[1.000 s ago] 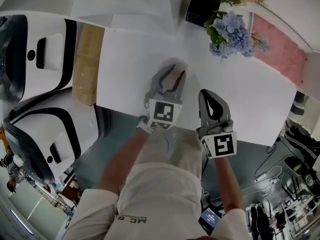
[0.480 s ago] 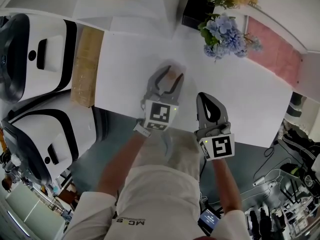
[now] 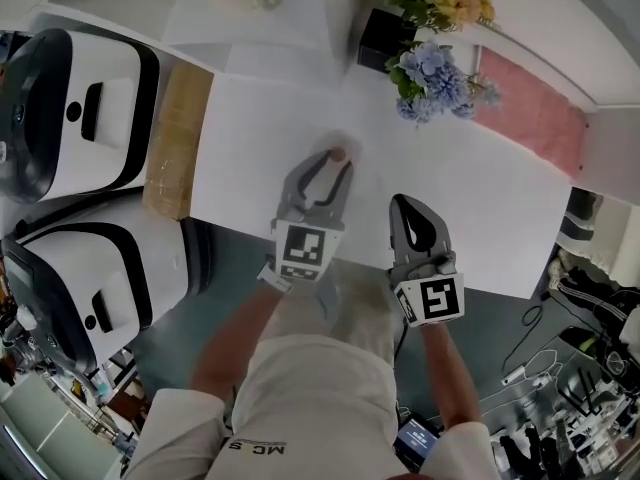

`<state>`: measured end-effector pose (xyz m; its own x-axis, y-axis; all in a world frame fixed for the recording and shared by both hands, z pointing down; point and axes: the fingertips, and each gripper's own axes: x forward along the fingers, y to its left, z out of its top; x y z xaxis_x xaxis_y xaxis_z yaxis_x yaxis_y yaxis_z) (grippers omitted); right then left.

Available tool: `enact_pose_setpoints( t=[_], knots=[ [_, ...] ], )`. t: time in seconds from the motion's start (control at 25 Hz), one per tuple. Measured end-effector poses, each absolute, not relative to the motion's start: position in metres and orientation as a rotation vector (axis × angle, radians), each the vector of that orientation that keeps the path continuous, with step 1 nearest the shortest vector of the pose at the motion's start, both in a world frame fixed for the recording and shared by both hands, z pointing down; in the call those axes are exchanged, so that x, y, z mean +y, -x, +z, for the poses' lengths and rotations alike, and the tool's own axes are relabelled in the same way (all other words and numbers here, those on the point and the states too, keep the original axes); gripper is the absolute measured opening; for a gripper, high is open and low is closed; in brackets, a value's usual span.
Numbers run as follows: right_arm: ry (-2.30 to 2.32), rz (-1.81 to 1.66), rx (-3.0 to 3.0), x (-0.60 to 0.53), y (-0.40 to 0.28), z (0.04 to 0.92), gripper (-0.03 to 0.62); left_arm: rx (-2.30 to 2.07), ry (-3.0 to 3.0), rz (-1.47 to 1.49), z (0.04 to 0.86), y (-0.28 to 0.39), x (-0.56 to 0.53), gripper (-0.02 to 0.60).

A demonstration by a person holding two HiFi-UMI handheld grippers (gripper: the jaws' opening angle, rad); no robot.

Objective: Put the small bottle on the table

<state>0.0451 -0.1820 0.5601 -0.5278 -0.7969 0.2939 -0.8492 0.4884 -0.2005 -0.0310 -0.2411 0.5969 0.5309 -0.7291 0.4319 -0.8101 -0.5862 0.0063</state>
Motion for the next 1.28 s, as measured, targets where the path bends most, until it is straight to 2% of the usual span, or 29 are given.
enact_pose_setpoints(
  t=[0.28,0.4,1.28],
  knots=[
    [-1.462,0.452,-2.572,-0.166,-0.052,0.531,-0.002,-1.357,-2.550,0.528,0.553,0.047,-0.217,0.057],
    [-1.465,0.427,-2.573,-0.158,-0.053,0.517,-0.002,-1.373,-2.548,0.514,0.535,0.054,-0.206,0.002],
    [-1.436,0.317,-2.610,-0.068,-0.067,0.393,-0.002,-1.346,-2.612,0.390,0.398,0.072,-0.108,0.000]
  ],
)
